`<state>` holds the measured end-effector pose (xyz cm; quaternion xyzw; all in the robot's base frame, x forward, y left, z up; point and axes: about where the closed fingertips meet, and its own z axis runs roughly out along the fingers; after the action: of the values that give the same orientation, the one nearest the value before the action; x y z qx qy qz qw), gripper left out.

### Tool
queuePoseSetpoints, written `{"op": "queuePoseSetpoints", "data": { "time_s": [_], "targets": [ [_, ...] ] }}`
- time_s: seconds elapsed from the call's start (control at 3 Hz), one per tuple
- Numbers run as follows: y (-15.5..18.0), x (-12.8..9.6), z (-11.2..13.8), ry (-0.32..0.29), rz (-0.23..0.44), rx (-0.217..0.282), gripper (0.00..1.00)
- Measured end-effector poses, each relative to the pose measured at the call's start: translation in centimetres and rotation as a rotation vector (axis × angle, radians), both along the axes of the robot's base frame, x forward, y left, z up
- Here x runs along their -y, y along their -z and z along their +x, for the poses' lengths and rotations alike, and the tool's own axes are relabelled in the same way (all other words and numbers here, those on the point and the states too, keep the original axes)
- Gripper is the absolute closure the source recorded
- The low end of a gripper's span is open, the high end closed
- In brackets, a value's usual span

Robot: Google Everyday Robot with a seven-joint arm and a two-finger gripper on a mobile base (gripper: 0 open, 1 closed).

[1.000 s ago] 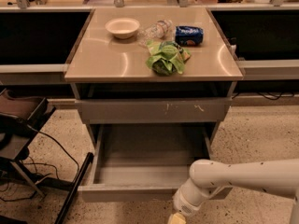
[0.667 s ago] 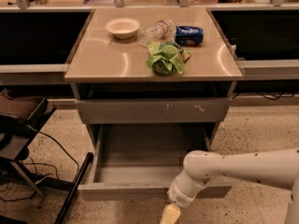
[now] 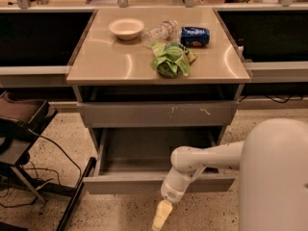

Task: Close middle drawer

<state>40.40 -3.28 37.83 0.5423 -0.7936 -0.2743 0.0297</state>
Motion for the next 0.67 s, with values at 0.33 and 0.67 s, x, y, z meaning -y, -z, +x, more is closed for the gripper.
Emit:
{"op": "queuePoseSetpoints", "data": {
  "time_s": [0.33, 0.67],
  "targets": [
    [1.48, -0.38, -0.54, 0.005, 0.007, -0.028, 0.0],
    [1.44, -0.38, -0.51, 0.004, 0.007, -0.027, 0.0]
  ]
}}
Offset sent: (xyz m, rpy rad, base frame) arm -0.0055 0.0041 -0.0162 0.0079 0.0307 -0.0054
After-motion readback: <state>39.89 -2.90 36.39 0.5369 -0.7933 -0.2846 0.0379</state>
